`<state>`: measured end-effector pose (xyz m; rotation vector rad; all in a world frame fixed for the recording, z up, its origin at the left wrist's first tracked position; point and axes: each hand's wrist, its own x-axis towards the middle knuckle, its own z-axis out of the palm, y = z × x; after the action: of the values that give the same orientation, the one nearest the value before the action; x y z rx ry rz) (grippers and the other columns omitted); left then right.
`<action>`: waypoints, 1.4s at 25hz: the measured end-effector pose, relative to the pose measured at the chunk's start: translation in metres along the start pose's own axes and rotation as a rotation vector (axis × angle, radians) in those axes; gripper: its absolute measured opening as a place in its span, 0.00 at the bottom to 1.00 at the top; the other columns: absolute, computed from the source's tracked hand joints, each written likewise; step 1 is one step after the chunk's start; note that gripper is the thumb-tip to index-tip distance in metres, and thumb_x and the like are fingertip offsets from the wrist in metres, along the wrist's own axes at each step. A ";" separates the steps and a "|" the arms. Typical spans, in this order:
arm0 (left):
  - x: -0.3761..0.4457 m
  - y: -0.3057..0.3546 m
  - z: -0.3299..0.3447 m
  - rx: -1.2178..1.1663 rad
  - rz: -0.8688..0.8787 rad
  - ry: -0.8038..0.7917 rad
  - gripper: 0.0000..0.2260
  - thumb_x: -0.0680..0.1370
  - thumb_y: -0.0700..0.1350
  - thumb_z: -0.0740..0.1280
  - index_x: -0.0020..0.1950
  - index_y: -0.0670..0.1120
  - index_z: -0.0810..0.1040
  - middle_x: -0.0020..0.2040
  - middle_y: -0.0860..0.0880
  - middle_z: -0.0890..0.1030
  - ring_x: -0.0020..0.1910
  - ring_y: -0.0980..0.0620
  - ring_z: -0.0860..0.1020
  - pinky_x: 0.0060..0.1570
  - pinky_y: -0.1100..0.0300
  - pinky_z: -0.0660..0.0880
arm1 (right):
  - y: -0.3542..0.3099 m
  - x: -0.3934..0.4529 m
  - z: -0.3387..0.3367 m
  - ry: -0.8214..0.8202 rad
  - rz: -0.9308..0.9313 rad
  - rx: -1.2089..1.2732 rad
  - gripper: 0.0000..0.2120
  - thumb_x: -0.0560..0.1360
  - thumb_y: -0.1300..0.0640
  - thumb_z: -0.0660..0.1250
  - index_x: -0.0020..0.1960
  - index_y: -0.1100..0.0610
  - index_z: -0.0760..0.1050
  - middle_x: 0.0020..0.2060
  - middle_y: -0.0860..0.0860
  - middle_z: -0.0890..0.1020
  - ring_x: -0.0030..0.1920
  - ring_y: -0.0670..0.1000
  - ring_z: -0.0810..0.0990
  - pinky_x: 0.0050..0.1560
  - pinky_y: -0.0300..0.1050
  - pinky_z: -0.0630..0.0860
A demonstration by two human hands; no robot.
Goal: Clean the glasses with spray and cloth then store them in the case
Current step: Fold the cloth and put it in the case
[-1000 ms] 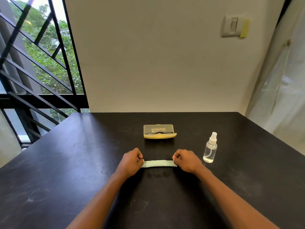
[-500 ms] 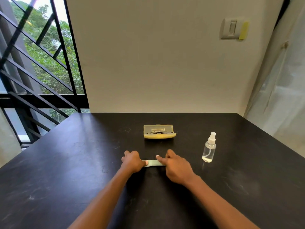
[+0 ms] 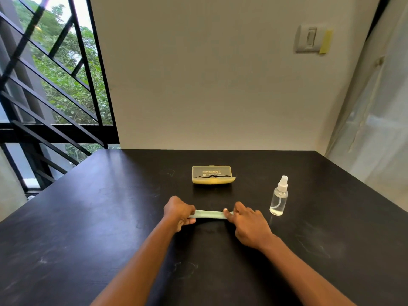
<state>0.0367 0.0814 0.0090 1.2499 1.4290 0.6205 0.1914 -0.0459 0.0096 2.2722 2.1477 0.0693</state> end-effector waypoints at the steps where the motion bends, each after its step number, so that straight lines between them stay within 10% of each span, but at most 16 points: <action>1: -0.001 0.000 -0.001 -0.047 -0.020 0.006 0.08 0.73 0.35 0.69 0.50 0.38 0.74 0.51 0.39 0.76 0.40 0.45 0.80 0.26 0.61 0.76 | 0.003 -0.002 0.000 0.001 0.017 -0.002 0.27 0.77 0.58 0.55 0.75 0.52 0.54 0.61 0.54 0.67 0.57 0.56 0.72 0.54 0.49 0.69; 14: -0.021 0.013 0.002 -0.040 0.159 0.102 0.12 0.71 0.35 0.71 0.47 0.44 0.70 0.47 0.41 0.77 0.40 0.48 0.81 0.27 0.63 0.75 | -0.038 0.018 -0.005 -0.045 -0.051 -0.021 0.24 0.78 0.57 0.55 0.74 0.53 0.57 0.60 0.56 0.67 0.58 0.58 0.72 0.58 0.53 0.67; 22: -0.035 0.025 0.029 0.236 0.461 0.082 0.12 0.70 0.40 0.70 0.47 0.45 0.69 0.47 0.44 0.77 0.46 0.42 0.79 0.47 0.46 0.79 | -0.015 0.035 -0.025 -0.044 0.394 1.711 0.07 0.78 0.59 0.59 0.50 0.58 0.75 0.36 0.53 0.79 0.35 0.48 0.76 0.34 0.40 0.71; 27: -0.039 0.038 0.042 0.203 0.433 0.036 0.10 0.79 0.49 0.58 0.52 0.43 0.72 0.50 0.41 0.80 0.46 0.45 0.80 0.49 0.47 0.79 | -0.006 0.039 -0.025 -0.067 0.403 1.741 0.11 0.76 0.49 0.64 0.45 0.58 0.76 0.35 0.54 0.80 0.36 0.50 0.78 0.36 0.39 0.75; 35: -0.038 0.028 0.031 0.237 0.486 -0.048 0.08 0.81 0.46 0.55 0.50 0.46 0.72 0.48 0.45 0.79 0.38 0.57 0.74 0.37 0.63 0.70 | 0.002 0.038 -0.015 -0.052 0.570 1.675 0.06 0.74 0.68 0.65 0.49 0.60 0.74 0.46 0.59 0.79 0.40 0.50 0.79 0.34 0.39 0.78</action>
<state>0.0703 0.0469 0.0392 1.8141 1.1851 0.7522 0.1954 -0.0087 0.0253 3.1477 1.3339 -2.4902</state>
